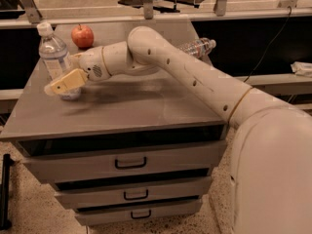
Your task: Knock blue plastic bottle over
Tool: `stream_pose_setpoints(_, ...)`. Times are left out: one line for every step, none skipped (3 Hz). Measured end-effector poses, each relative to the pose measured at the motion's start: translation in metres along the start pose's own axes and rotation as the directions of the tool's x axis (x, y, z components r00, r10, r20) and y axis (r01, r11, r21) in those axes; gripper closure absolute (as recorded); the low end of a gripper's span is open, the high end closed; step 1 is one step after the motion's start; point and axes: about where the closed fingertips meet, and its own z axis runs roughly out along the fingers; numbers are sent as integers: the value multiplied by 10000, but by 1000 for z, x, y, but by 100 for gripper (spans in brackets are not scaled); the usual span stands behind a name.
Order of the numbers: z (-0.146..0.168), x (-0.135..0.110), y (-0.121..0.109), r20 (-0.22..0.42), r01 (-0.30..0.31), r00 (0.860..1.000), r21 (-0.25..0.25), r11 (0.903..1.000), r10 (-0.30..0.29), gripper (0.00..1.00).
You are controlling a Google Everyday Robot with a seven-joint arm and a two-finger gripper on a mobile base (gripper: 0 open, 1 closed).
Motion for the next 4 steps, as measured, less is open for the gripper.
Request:
stream_pose_setpoints(-4, -8, 2, 73, 206, 9998, 101, 9997, -207, 40)
stream_pose_setpoints(-26, -25, 2, -51, 681, 9977, 680, 9954, -679, 63)
stream_pose_setpoints(-62, -56, 2, -815, 1511, 9868, 1479, 9774, -1402, 87)
stream_pose_setpoints(-91, -94, 13, -2588, 2526, 9449, 1863, 9495, -2006, 100)
